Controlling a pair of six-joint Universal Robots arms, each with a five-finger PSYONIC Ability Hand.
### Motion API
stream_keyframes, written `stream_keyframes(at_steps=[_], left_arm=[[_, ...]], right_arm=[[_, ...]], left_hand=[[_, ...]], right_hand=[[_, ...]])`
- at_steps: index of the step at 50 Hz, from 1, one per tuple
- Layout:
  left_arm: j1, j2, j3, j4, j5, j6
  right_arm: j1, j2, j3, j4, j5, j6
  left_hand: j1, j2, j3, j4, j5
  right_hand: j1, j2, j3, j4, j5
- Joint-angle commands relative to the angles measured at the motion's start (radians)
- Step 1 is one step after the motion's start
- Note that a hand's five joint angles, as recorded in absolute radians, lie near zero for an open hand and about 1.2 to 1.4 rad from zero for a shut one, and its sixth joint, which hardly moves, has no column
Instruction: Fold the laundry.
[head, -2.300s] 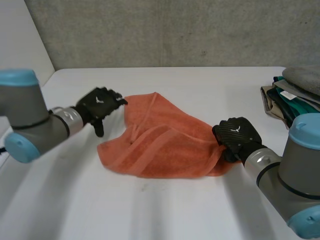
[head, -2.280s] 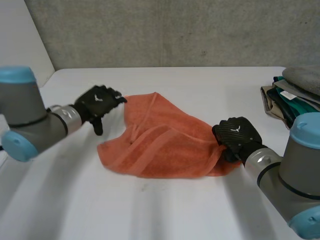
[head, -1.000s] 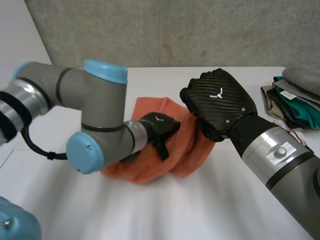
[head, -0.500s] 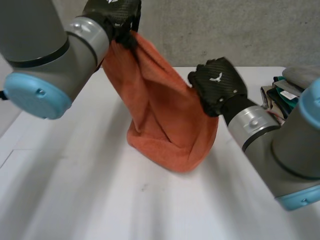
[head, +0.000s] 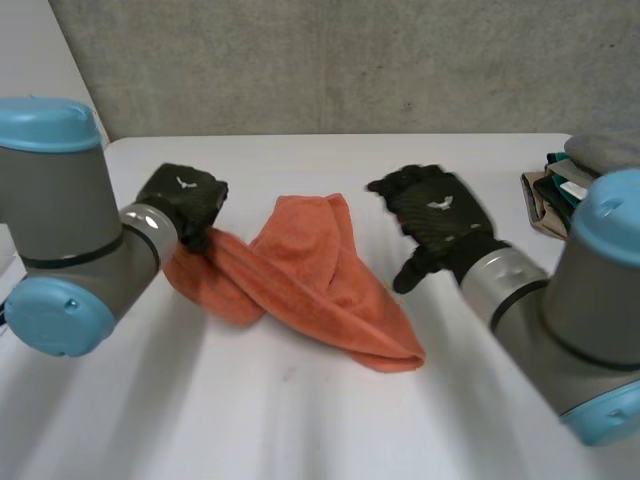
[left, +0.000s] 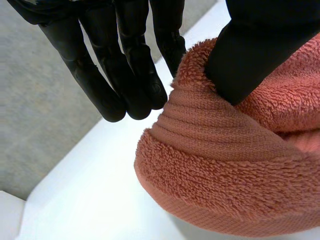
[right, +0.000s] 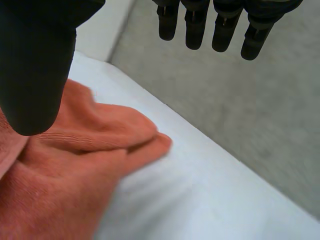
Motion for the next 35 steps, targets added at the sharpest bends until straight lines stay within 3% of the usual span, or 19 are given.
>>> stream_keyframes(at_steps=[1, 8, 16, 24, 27, 28, 29, 32, 35], left_arm=[[-0.008, 0.114, 0.053, -0.032, 0.020, -0.036], [-0.077, 0.212, 0.175, -0.086, 0.031, -0.087], [-0.160, 0.198, 0.352, -0.178, -0.004, -0.092], [-0.220, 0.163, 0.530, -0.244, -0.066, -0.093], [-0.234, 0.166, 0.589, -0.265, -0.081, -0.098], [-0.237, 0.166, 0.599, -0.271, -0.083, -0.099], [-0.238, 0.168, 0.616, -0.276, -0.087, -0.104], [-0.232, 0.178, 0.624, -0.283, -0.090, -0.110], [-0.194, 0.220, 0.600, -0.283, -0.087, -0.122]], right_arm=[[-0.077, -0.039, 0.041, 0.177, 0.069, 0.250], [-0.055, -0.033, 0.173, 0.199, 0.046, 0.431], [0.055, 0.029, 0.189, 0.038, 0.043, 0.617], [0.175, 0.208, 0.071, -0.036, 0.224, 0.724], [0.193, 0.275, -0.003, -0.030, 0.331, 0.728], [0.193, 0.285, -0.020, -0.027, 0.358, 0.728], [0.192, 0.300, -0.047, -0.027, 0.418, 0.723], [0.179, 0.290, -0.060, -0.035, 0.497, 0.712], [0.092, 0.159, -0.045, -0.050, 0.524, 0.613]], left_hand=[[0.268, 0.201, 0.211, 0.203, 0.235], [0.268, 0.201, 0.211, 0.203, 0.235], [0.268, 0.201, 0.211, 0.203, 0.235], [0.268, 0.201, 0.211, 0.203, 0.235], [0.268, 0.201, 0.211, 0.203, 0.235], [0.268, 0.201, 0.211, 0.203, 0.235], [0.268, 0.201, 0.211, 0.203, 0.235], [0.268, 0.201, 0.211, 0.203, 0.235], [0.268, 0.201, 0.211, 0.203, 0.235]], right_hand=[[-0.050, -0.034, -0.035, -0.031, -0.048], [-0.050, -0.034, -0.035, -0.031, -0.048], [-0.050, -0.034, -0.035, -0.031, -0.048], [-0.050, -0.034, -0.035, -0.031, -0.048], [0.231, 0.246, 0.246, 0.250, 0.233], [0.479, 0.495, 0.494, 0.498, 0.481], [1.165, 1.181, 1.180, 1.184, 1.167], [1.172, 1.188, 1.187, 1.191, 1.174], [1.172, 1.188, 1.187, 1.191, 1.174]])
